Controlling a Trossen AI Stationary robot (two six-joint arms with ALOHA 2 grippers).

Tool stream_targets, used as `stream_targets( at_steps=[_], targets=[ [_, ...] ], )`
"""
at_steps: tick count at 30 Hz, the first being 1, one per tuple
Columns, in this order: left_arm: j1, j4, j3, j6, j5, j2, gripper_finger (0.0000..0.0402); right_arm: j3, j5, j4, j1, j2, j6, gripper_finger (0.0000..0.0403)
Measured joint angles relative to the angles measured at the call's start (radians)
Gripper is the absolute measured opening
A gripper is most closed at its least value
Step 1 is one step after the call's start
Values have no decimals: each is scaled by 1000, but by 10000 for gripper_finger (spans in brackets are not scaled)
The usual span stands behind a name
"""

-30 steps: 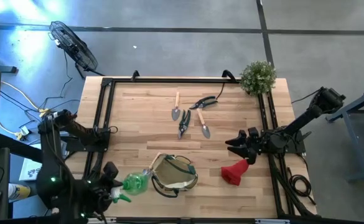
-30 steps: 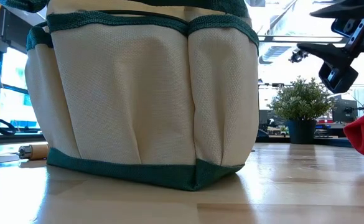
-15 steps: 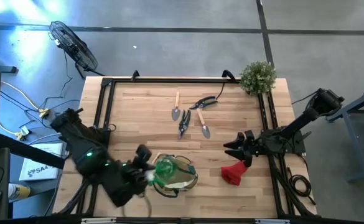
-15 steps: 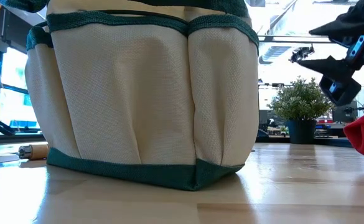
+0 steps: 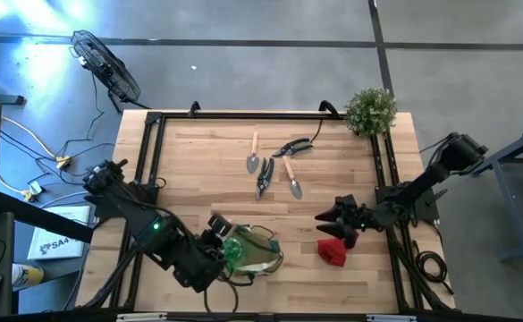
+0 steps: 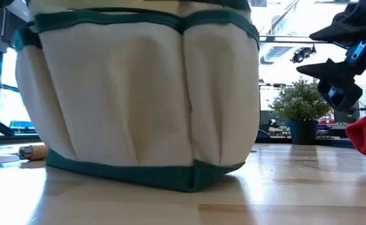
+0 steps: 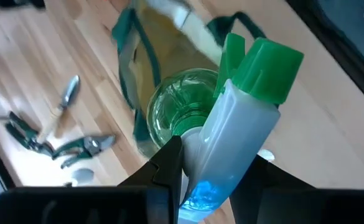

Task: Pick & Place Garden tools in Gardening bag
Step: Put the spray bottle into the gardening bag

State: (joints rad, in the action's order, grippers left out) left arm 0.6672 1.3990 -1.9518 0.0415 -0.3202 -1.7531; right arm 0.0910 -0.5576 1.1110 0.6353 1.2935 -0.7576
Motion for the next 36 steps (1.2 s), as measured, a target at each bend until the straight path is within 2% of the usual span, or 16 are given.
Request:
stream_targets(
  at_steps=[3, 10, 20, 27, 36],
  targets=[
    [-8, -2, 0, -21, 43, 1, 83, 23, 11, 0, 0, 30, 18, 213],
    [-16, 8, 0, -24, 63, -16, 83, 54, 12, 1, 0, 88, 25, 213],
    [-80, 15, 95, -20, 138, -33, 83, 60, 11, 7, 0, 103, 24, 213],
    [-135, -4, 125, -24, 232, -32, 83, 60, 11, 6, 0, 103, 25, 213],
    [-150, -14, 128, -24, 237, -32, 177, 60, 11, 0, 0, 103, 28, 213]
  ],
)
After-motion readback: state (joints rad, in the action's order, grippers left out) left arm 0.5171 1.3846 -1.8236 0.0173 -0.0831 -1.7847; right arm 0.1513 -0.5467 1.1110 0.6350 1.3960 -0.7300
